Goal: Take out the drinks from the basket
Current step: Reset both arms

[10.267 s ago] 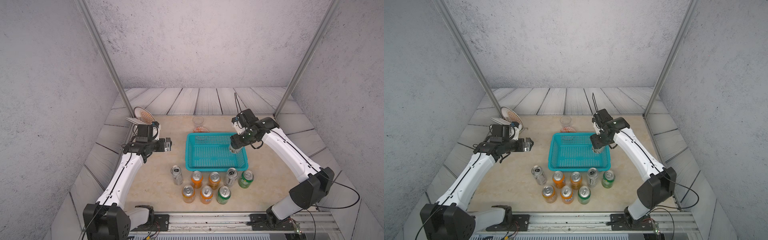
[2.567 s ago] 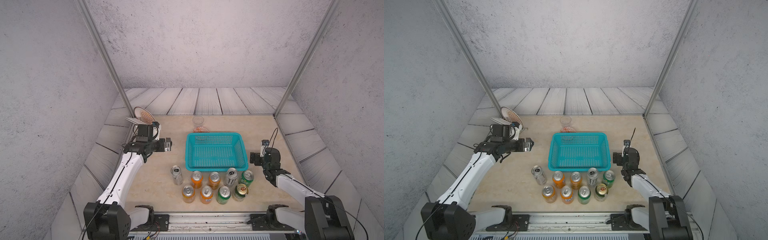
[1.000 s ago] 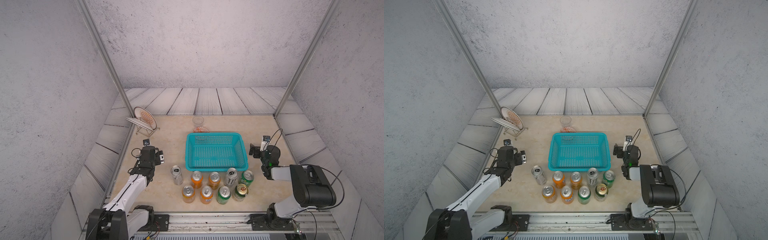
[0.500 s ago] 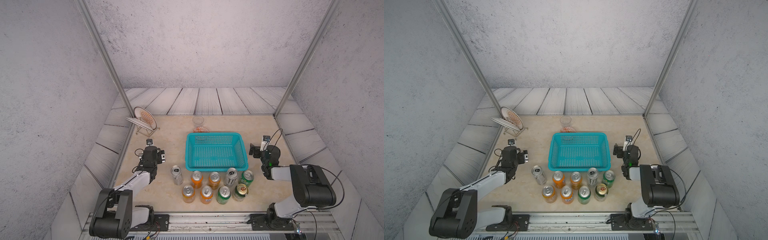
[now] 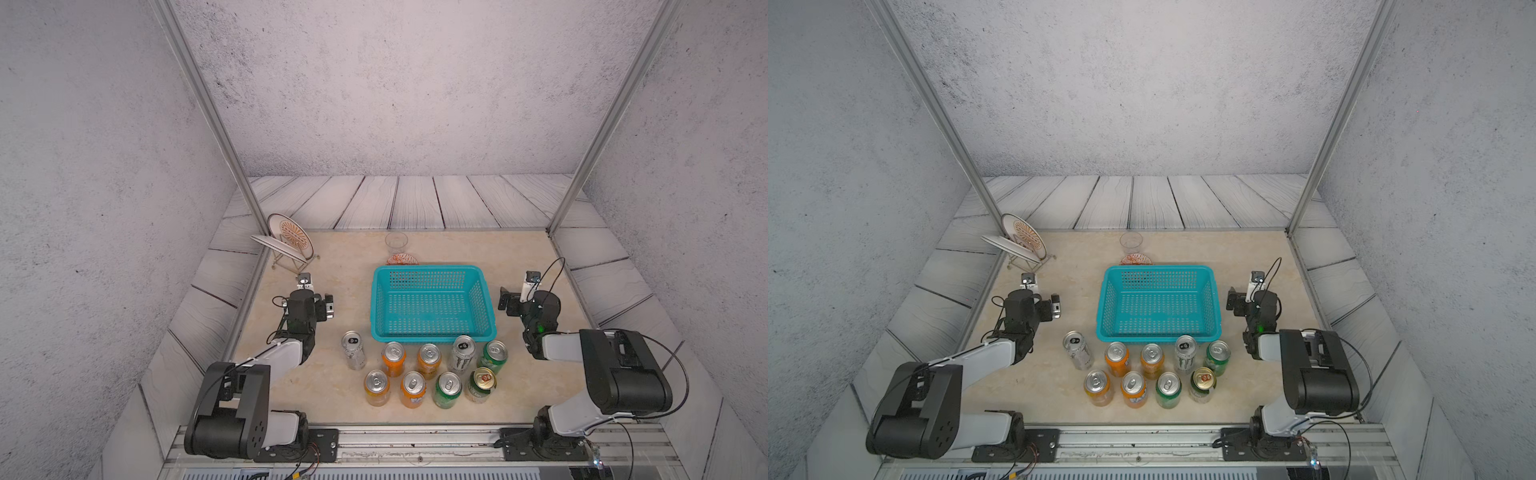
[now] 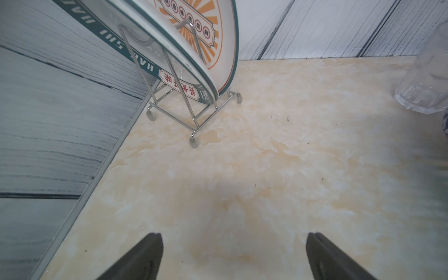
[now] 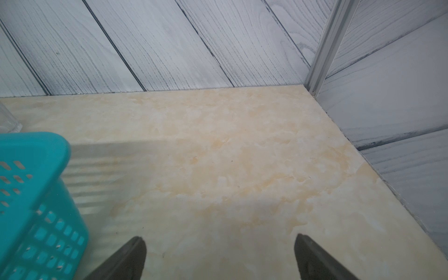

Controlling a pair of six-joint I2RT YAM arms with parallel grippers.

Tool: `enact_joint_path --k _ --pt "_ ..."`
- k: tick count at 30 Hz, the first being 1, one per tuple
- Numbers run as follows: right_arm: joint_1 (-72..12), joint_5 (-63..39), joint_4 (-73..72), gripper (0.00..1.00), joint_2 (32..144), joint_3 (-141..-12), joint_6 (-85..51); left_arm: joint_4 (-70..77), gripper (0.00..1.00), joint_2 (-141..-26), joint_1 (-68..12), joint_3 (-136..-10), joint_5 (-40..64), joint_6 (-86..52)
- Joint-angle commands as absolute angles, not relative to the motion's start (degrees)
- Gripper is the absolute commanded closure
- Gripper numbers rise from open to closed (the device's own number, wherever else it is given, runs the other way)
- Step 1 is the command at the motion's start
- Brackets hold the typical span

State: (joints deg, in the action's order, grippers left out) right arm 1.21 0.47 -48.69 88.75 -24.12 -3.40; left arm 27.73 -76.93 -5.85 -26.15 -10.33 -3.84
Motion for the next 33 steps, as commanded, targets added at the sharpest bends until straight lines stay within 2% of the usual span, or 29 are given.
enact_joint_path --k 1,7,13,16,18,33 --pt "1.4 -0.1 -49.7 0.0 89.9 -23.8 -3.7 32.0 0.01 -76.0 -5.4 -25.0 -8.8 -2.0" --pt "1.4 -0.1 -49.7 0.0 89.8 -23.8 -3.8 38.0 0.01 -76.6 -5.0 -22.9 -8.6 1.0" --pt "1.4 -0.1 -49.7 0.0 89.8 -23.7 -3.9 55.6 0.01 -89.4 -2.8 -21.0 -7.3 0.8" --pt "1.4 -0.1 -49.7 0.01 89.7 -23.7 -3.8 41.6 0.01 -87.1 -1.8 -25.8 -7.3 -1.0" --pt "1.4 -0.2 -49.8 0.0 89.7 -23.6 -3.7 44.1 0.01 -88.2 0.6 -25.7 -2.6 -1.9" --pt "1.3 -0.3 -49.7 0.01 89.7 -23.7 -3.5 41.6 0.01 -87.6 0.4 -26.5 -2.5 -1.5"
